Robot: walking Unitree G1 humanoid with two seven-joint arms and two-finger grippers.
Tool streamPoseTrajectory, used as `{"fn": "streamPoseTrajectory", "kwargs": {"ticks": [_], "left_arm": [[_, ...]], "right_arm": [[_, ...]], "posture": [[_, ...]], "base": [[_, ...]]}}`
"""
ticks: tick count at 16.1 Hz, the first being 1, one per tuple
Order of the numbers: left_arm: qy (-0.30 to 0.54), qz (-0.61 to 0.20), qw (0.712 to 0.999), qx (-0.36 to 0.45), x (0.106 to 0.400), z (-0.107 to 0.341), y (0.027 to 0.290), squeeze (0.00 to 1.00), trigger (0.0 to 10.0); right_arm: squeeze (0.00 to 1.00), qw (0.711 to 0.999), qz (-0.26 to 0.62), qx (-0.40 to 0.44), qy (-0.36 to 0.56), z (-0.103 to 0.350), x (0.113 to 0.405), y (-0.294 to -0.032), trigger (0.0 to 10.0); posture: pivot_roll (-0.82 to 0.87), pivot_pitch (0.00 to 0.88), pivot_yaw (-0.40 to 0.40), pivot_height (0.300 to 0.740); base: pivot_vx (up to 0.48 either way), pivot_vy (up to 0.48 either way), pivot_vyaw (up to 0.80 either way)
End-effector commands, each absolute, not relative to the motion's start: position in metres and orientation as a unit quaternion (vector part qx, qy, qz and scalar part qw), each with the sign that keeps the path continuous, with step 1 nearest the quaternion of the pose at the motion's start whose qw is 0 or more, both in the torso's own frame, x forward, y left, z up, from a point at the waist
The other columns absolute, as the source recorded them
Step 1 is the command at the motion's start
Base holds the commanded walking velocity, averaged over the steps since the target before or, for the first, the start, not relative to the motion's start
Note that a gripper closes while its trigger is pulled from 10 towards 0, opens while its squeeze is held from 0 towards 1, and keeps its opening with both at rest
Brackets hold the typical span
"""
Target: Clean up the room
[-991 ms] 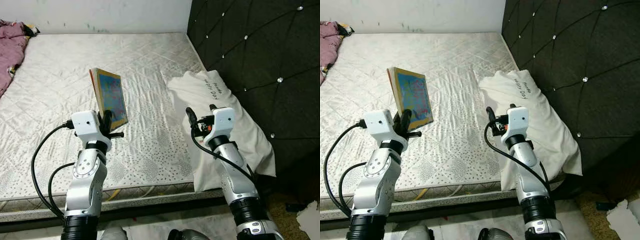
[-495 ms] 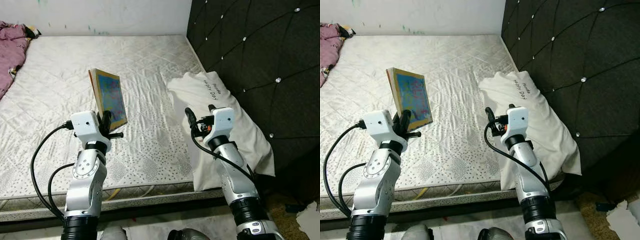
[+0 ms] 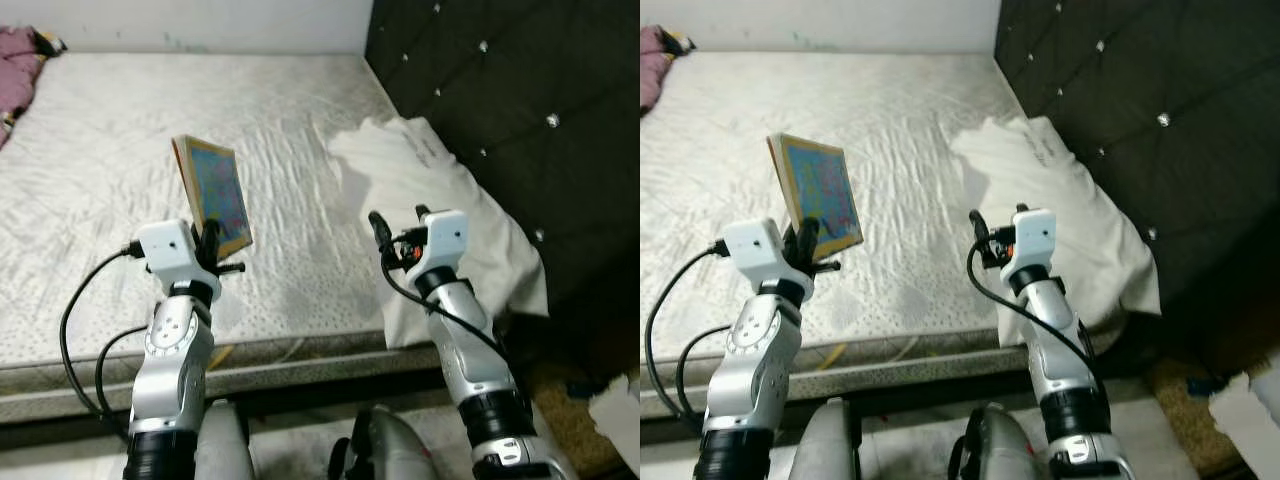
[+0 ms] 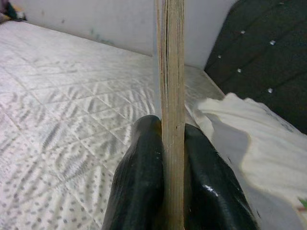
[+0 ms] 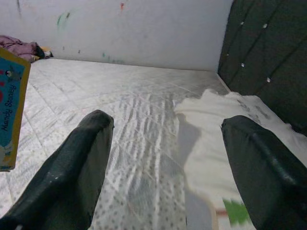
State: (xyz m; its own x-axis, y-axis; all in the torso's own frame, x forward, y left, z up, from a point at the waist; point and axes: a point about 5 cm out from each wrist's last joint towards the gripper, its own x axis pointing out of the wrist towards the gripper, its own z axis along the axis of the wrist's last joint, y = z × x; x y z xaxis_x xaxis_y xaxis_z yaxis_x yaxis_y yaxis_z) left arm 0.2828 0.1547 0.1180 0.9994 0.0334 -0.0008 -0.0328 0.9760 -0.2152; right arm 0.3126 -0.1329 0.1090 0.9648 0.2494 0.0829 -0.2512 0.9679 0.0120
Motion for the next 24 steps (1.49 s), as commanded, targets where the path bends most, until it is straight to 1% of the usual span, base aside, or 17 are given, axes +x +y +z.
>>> {"fn": "streamPoseTrajectory", "kwargs": {"ticks": [1, 9, 13, 24], "left_arm": [[-0.031, 0.005, 0.994, -0.106, 0.2863, 0.1319, 0.1513, 0.00, 10.0], [-0.041, 0.003, 0.993, -0.110, 0.2844, 0.1334, 0.1554, 0.00, 10.0], [-0.046, -0.004, 0.993, -0.112, 0.2853, 0.1355, 0.1531, 0.00, 10.0], [-0.039, -0.031, 0.991, -0.122, 0.2859, 0.1337, 0.1456, 0.00, 10.0]], "right_arm": [[0.00, 0.991, 0.125, 0.012, -0.043, 0.1123, 0.3139, -0.1358, 10.0], [0.00, 0.990, 0.133, 0.010, -0.042, 0.1111, 0.3153, -0.1315, 10.0], [0.00, 0.989, 0.137, 0.010, -0.045, 0.1126, 0.3161, -0.1283, 10.0], [0.00, 0.990, 0.130, 0.007, -0.049, 0.1145, 0.3187, -0.1300, 10.0]], "posture": [[0.02, 0.039, -0.060, 0.633], [0.03, 0.027, -0.057, 0.633], [0.03, 0.025, -0.059, 0.633], [0.02, 0.033, -0.062, 0.633]], "base": [[0.000, 0.000, 0.00], [0.000, 0.000, 0.00], [0.274, 0.000, 0.00], [0.297, 0.000, 0.00]]}}
